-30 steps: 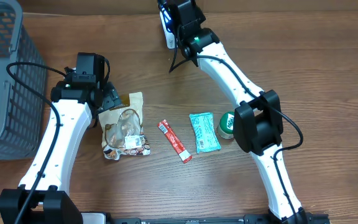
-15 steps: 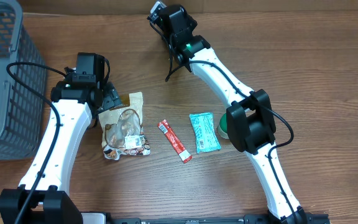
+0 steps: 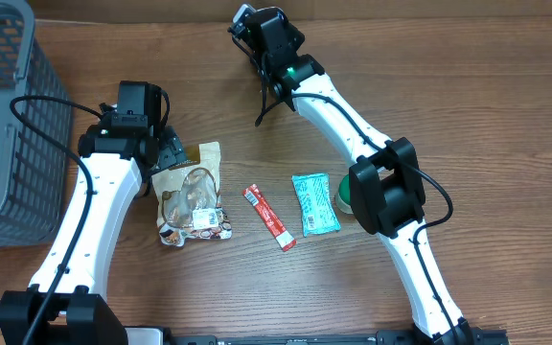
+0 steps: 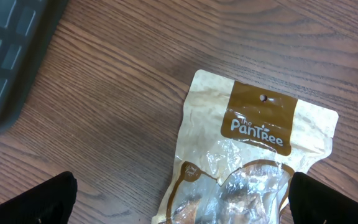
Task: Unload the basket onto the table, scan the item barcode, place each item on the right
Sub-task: 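Lift the Kleenex pack up to the white barcode scanner, then carry the Kleenex pack down to the right side of the table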
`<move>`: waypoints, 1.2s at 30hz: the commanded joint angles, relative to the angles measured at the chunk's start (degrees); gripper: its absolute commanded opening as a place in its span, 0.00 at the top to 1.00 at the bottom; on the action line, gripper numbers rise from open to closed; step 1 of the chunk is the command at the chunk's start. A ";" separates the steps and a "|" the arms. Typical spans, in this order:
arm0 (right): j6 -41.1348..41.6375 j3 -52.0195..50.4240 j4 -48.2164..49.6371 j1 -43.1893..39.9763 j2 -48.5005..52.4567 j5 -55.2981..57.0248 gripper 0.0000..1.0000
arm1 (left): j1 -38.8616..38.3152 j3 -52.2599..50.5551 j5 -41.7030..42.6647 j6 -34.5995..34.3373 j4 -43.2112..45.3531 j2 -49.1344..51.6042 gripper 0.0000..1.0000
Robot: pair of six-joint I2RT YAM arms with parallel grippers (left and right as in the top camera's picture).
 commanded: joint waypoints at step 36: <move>52.41 -14.73 -64.43 -23.47 -27.04 -17.14 0.96 | -0.07 0.98 0.22 0.44 -0.13 -1.18 0.00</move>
